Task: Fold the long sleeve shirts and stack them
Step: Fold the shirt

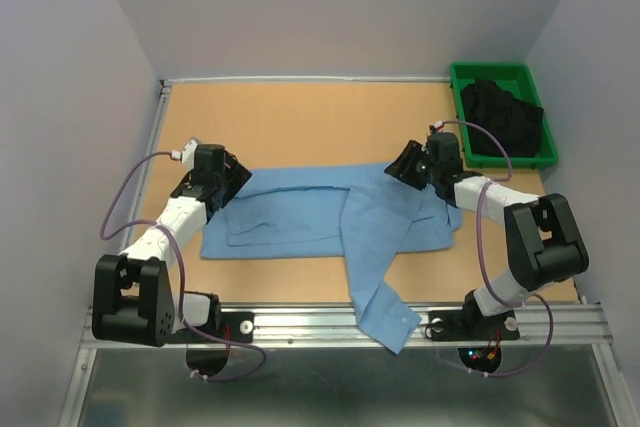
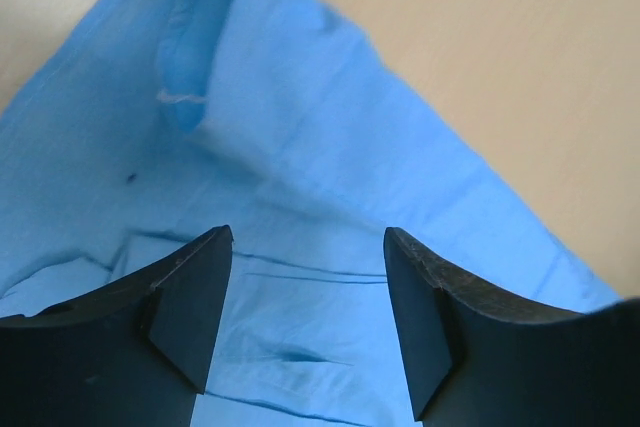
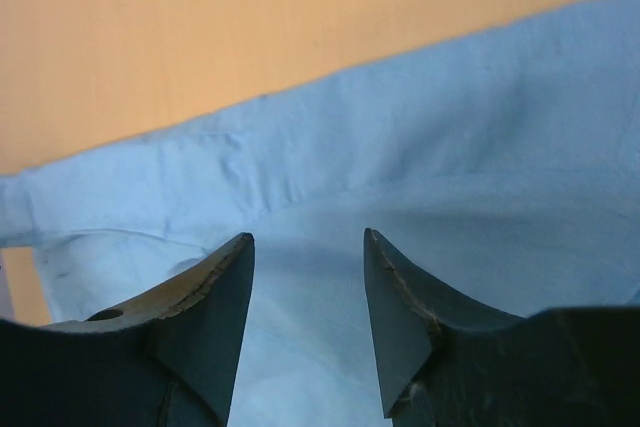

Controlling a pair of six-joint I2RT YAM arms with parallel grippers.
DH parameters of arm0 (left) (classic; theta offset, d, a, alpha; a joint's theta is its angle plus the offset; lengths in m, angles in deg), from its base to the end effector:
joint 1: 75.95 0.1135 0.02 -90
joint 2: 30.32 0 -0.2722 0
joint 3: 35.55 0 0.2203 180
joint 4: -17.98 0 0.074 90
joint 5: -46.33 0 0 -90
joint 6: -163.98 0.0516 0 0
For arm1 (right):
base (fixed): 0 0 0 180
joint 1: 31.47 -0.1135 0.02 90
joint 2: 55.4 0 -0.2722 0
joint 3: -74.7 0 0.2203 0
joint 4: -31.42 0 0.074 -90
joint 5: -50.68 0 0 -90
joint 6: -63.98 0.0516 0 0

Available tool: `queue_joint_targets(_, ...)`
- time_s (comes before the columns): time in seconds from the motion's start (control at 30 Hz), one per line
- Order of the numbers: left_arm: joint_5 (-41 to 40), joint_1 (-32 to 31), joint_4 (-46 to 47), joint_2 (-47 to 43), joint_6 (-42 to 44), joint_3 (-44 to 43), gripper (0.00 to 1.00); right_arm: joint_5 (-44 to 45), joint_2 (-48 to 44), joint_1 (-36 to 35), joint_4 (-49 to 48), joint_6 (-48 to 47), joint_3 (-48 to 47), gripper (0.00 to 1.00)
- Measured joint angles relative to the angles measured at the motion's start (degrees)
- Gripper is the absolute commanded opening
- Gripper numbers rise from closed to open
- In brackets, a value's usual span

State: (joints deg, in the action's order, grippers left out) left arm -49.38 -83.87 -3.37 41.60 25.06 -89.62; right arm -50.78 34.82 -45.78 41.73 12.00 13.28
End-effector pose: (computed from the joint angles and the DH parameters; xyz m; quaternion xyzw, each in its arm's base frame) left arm 0.2407 -0.0283 0.2255 -0.3360 0.8376 -0.1643 0.3982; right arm 0.2986 0.0867 0.2010 0.1426 0.8881 0.2694 0.3439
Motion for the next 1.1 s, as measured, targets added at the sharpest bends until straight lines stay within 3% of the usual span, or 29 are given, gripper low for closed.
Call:
queue_joint_targets(0.2,3.72,-3.26,7.69,3.02,-0.79,-8.55,0.77,-3.98,1.31,0.00,-9.88,3.91,-0.98,0.60)
queue_joint_targets(0.47,8.85,-11.85,21.79,19.30,-5.03,-12.07,0.77,-7.48,13.40,-0.02,-22.88,10.38,-2.69,0.66)
queue_joint_targets(0.7,9.03,-17.84,31.08,29.42,-6.64,-14.93,0.76,-7.85,17.11,0.00,-28.33,11.96,-2.69,0.66)
queue_joint_targets(1.1,6.32,-8.90,44.48,27.80,-11.91,-0.31,0.74,-9.27,19.67,6.64,-36.83,11.87,2.01,0.66)
